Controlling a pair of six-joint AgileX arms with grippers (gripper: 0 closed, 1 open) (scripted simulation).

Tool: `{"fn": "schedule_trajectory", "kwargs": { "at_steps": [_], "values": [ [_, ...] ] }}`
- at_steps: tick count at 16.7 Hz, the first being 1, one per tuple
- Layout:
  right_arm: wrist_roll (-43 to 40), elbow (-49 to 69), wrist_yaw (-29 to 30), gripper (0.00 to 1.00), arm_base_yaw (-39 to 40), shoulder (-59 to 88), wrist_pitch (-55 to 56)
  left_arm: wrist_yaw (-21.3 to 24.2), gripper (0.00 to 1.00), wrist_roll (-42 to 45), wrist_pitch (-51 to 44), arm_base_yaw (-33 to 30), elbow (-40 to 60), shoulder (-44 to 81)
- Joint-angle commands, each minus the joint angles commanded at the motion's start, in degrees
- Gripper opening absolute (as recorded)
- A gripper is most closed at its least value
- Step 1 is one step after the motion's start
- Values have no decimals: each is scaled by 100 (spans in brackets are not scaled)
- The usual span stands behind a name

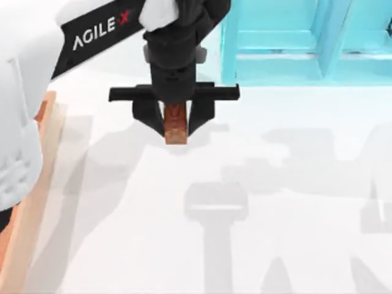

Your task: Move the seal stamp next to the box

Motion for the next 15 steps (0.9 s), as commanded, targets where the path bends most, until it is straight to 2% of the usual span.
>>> {"fn": "schedule_trajectory", "kwargs": {
  "at_steps": [15],
  "values": [
    [0, 0, 0, 100, 0, 0, 0, -17, 0, 1777, -43, 1728, -2374, -2385]
  ]
}}
